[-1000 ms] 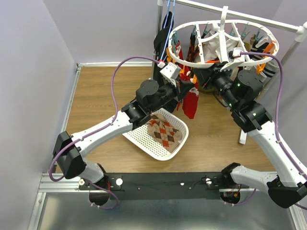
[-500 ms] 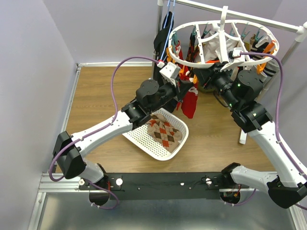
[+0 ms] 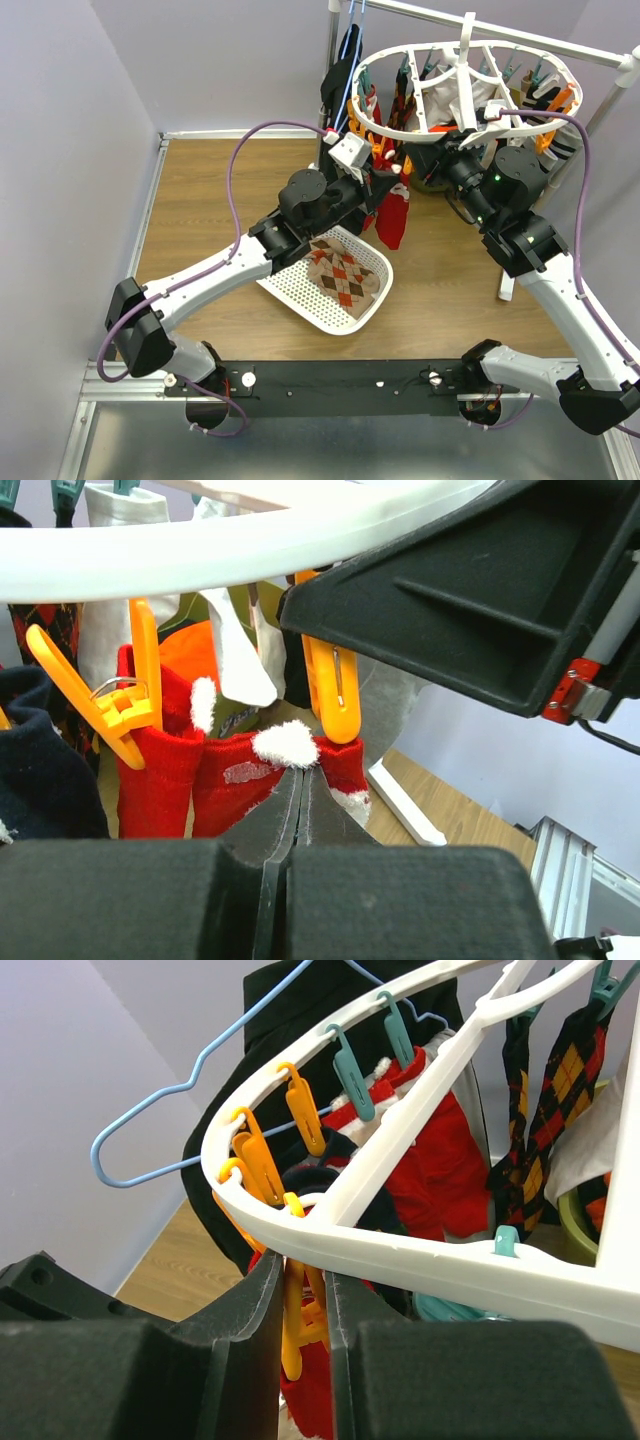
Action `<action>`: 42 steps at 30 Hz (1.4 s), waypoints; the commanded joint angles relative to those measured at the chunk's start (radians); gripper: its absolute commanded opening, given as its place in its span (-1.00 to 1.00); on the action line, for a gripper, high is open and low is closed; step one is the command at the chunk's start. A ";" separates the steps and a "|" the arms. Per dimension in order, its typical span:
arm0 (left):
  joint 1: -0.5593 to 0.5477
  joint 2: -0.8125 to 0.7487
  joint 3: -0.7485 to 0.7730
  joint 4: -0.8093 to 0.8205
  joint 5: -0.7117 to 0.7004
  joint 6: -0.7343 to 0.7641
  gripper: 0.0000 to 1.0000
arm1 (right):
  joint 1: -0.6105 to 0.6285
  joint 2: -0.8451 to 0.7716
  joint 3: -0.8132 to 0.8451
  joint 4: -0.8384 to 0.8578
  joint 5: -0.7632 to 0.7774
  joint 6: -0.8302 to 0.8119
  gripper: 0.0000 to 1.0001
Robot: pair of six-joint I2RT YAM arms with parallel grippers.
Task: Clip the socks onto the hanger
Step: Clamp the sock onto the hanger.
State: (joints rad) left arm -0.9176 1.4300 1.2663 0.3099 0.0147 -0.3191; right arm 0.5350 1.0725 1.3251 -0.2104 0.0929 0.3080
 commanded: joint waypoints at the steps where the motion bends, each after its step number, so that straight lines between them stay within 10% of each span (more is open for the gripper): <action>1: 0.002 -0.033 -0.001 0.035 0.039 0.014 -1.00 | -0.001 0.003 0.006 -0.035 0.024 -0.030 -0.66; 42: 0.002 0.084 0.192 -0.068 -0.007 0.035 -1.00 | 0.000 -0.005 -0.007 -0.038 -0.024 -0.029 -0.46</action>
State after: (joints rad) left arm -0.9173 1.5002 1.4162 0.2192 0.0292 -0.2974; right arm 0.5278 1.0706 1.3251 -0.2131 0.1120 0.2710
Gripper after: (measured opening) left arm 0.007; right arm 0.255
